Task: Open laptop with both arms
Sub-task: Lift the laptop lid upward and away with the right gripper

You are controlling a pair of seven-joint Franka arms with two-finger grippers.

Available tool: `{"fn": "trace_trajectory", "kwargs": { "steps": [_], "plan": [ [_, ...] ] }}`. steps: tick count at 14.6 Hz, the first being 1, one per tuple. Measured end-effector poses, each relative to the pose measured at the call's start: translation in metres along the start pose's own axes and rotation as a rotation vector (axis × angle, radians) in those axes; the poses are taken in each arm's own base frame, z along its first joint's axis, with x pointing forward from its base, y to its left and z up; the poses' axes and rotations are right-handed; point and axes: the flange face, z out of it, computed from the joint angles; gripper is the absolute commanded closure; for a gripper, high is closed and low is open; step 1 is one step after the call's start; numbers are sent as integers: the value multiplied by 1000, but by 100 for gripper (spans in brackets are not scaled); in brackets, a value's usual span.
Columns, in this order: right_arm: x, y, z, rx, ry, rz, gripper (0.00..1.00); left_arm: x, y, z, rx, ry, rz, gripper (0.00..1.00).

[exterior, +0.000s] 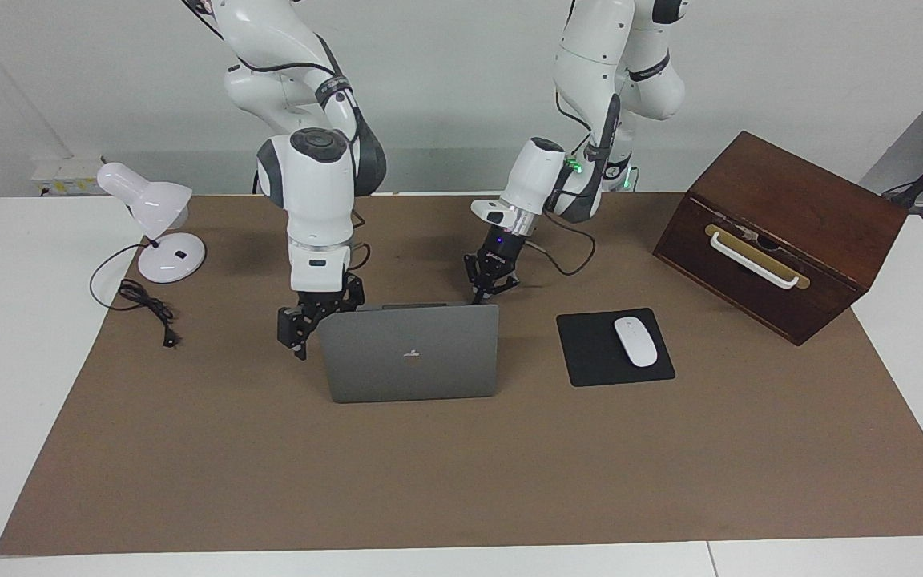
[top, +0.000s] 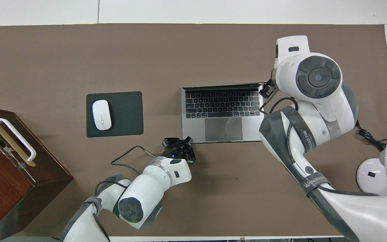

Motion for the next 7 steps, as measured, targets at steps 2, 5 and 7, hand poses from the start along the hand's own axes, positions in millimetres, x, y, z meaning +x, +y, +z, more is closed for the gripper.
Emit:
{"fn": "trace_trajectory", "kwargs": {
  "steps": [2, 5, 7],
  "plan": [
    [-1, 12, 5, 9, 4, 31, 0, 0, 0, 0, 0, 0, 0, 100],
    [2, 23, 12, 20, 10, 58, 0, 0, 0, 0, 0, 0, 0, 100],
    [4, 30, 18, 28, 12, 75, 0, 0, 0, 0, 0, 0, 0, 100]
  ]
}}
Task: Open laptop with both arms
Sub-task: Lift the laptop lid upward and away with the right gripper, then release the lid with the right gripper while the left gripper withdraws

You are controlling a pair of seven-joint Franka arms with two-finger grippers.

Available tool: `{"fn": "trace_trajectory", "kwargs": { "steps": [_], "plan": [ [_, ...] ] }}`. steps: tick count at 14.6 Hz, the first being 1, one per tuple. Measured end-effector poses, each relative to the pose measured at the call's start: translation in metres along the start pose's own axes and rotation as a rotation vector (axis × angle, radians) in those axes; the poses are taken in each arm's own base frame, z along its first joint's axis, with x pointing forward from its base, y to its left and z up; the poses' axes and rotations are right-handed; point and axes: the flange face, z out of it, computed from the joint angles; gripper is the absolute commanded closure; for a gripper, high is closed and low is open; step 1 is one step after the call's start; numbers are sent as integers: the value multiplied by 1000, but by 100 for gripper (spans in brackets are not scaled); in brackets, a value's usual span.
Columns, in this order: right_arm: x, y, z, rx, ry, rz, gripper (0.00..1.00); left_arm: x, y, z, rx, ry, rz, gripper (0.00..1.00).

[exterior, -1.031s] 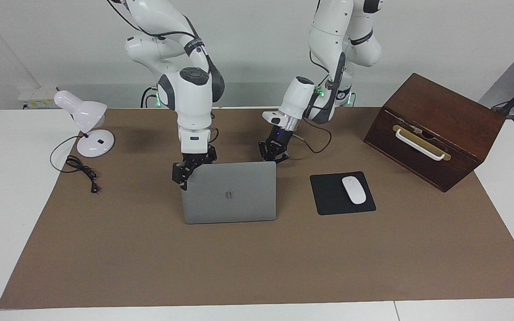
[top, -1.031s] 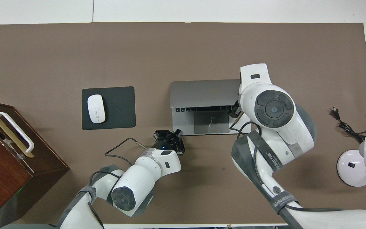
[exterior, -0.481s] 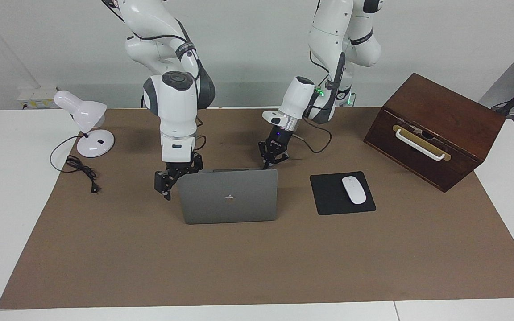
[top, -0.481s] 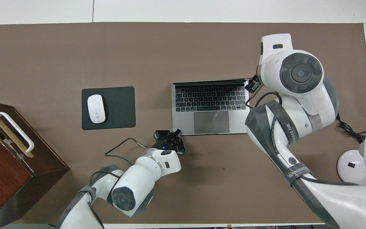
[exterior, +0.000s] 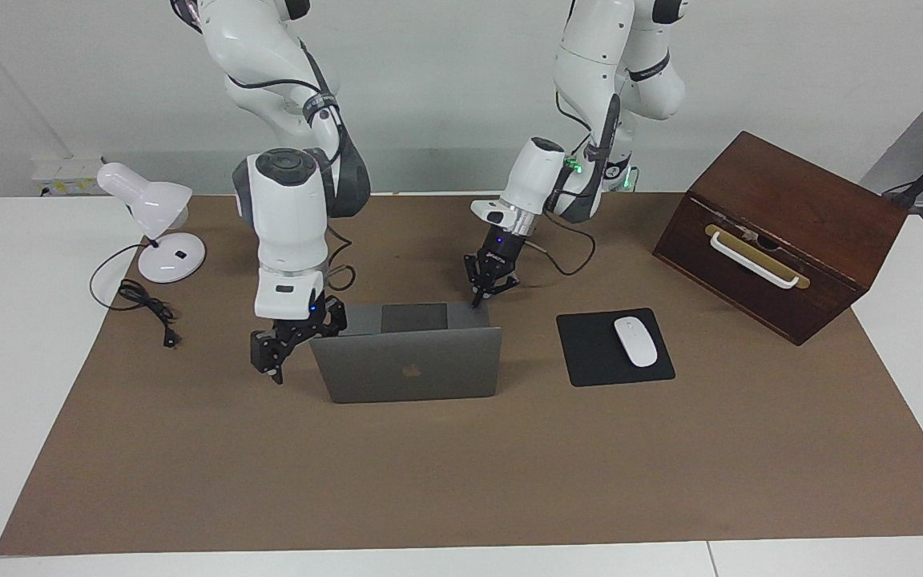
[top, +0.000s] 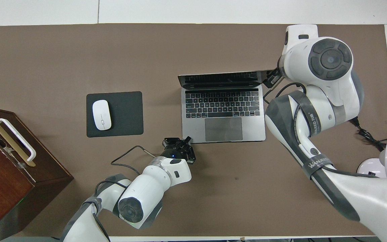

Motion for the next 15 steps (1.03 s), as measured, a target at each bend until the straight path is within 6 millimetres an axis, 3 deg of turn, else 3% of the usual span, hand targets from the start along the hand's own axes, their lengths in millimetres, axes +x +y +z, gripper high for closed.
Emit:
{"fn": "trace_trajectory", "kwargs": {
  "steps": [6, 12, 15],
  "plan": [
    [13, 18, 2, 17, -4, 38, 0, 0, 0, 0, 0, 0, 0, 100],
    [17, 22, 5, 62, -16, 73, 0, 0, 0, 0, 0, 0, 0, 100],
    [17, 24, -3, 116, -40, 107, 0, 0, 0, 0, 0, 0, 0, 100]
  ]
}}
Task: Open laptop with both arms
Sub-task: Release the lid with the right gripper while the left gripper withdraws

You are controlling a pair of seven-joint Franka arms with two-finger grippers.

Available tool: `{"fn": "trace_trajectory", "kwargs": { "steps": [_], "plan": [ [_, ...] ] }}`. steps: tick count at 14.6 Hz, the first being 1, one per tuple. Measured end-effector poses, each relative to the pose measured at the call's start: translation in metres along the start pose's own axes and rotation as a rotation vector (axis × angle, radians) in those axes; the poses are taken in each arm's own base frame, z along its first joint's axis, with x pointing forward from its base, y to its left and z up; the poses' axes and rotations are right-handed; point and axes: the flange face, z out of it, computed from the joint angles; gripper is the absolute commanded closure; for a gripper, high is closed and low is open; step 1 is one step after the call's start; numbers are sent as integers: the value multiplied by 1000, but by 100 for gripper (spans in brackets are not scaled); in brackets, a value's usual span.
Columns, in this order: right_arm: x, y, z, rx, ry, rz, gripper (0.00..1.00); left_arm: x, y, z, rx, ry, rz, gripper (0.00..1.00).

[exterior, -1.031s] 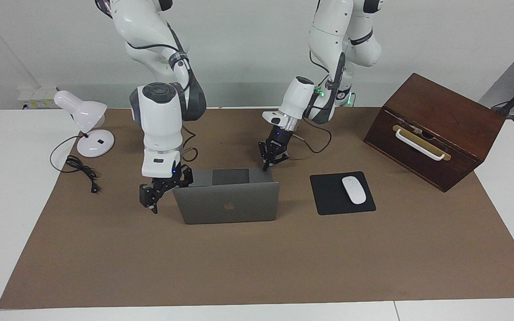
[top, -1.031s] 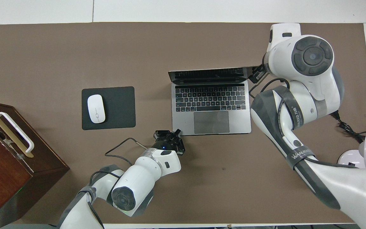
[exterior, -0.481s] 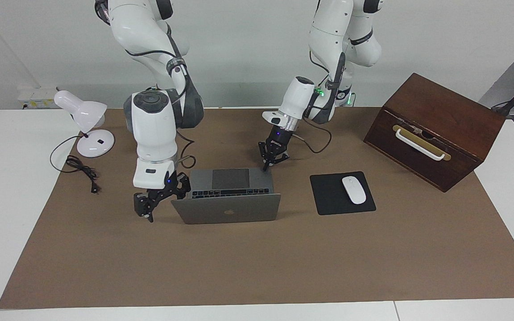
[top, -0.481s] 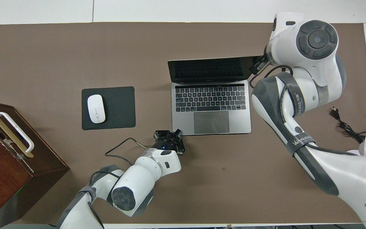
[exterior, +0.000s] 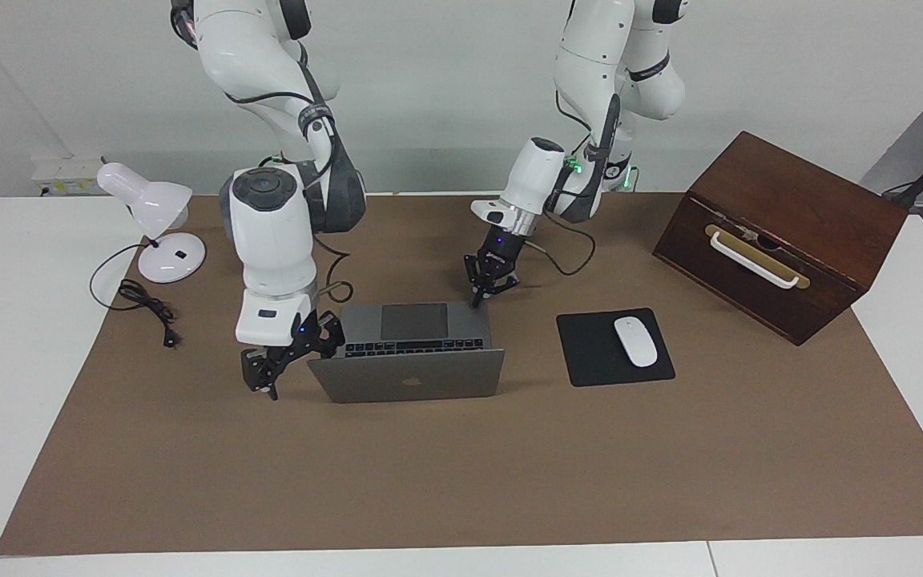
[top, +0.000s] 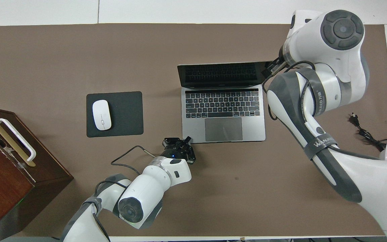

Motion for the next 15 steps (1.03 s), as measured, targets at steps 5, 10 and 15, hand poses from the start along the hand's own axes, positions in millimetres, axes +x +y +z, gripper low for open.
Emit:
{"fn": "trace_trajectory", "kwargs": {
  "steps": [5, 10, 15],
  "plan": [
    [-9, 1, -30, 22, -56, 47, 0, 0, 0, 0, 0, 0, 0, 100],
    [-28, -2, -71, 86, -110, 156, 0, 1, -2, 0, 5, 2, -15, 100],
    [-59, 8, -114, 124, -163, 256, 0, 16, -18, -9, 24, 28, -62, 100]
  ]
}}
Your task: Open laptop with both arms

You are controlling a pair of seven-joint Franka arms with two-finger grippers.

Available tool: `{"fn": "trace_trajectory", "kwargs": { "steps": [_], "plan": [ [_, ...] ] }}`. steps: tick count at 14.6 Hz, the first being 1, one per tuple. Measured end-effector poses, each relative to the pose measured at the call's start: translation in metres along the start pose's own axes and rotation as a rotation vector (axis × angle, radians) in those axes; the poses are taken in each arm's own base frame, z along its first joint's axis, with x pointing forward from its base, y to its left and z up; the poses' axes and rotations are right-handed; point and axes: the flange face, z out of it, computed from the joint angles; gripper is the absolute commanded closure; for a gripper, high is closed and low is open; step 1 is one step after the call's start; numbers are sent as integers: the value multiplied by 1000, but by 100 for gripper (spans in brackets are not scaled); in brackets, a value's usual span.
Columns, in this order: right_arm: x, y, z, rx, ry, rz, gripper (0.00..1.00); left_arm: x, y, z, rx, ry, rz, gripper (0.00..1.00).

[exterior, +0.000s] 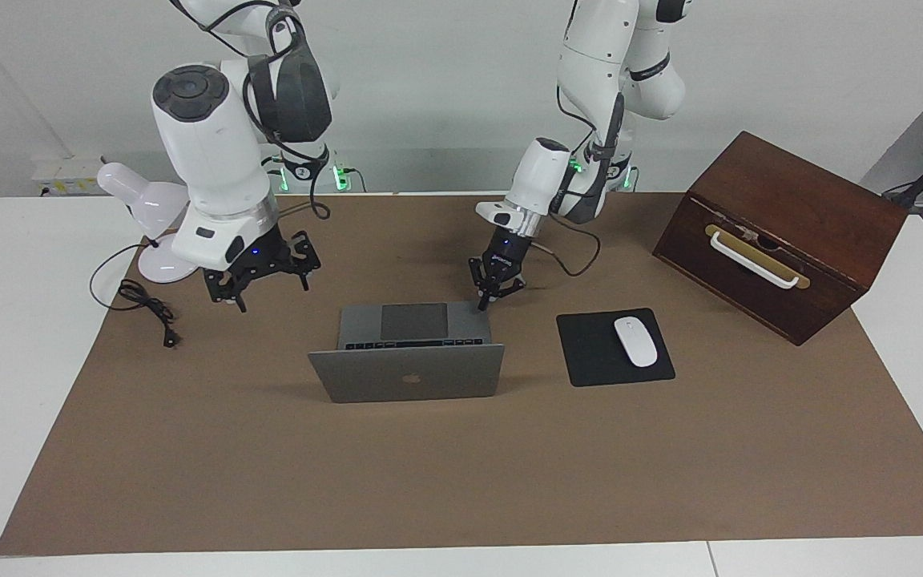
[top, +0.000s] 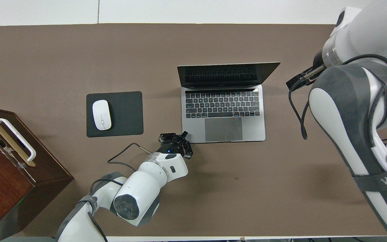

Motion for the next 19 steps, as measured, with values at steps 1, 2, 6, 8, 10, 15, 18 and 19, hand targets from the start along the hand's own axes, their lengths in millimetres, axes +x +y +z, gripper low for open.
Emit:
{"fn": "trace_trajectory", "kwargs": {
  "steps": [1, 2, 6, 8, 10, 15, 18, 19],
  "plan": [
    [-5, -2, -5, 8, -13, 30, 0, 5, -3, -4, 2, -10, -9, 100],
    [-10, -5, -9, 12, -25, 54, 0, 11, -6, -8, 3, -23, -18, 100],
    [-28, -1, -19, 22, -81, 99, 0, 37, -19, -34, 3, -74, -47, 100],
    [-46, 7, -30, 56, -119, 143, 0, 47, -29, -47, 8, -102, -67, 100],
    [-67, 12, -46, 68, -153, 194, 0, 59, -37, -59, 7, -150, -83, 100],
    [-102, 1, -62, 89, -186, 222, 0, 113, -73, -105, 8, -275, -149, 100],
    [-112, 9, -51, 125, -203, 248, 0, 139, -97, -140, 13, -321, -179, 100],
    [-113, 12, -50, 128, -206, 254, 0, 142, -104, -148, 16, -330, -186, 100]
  ]
}}
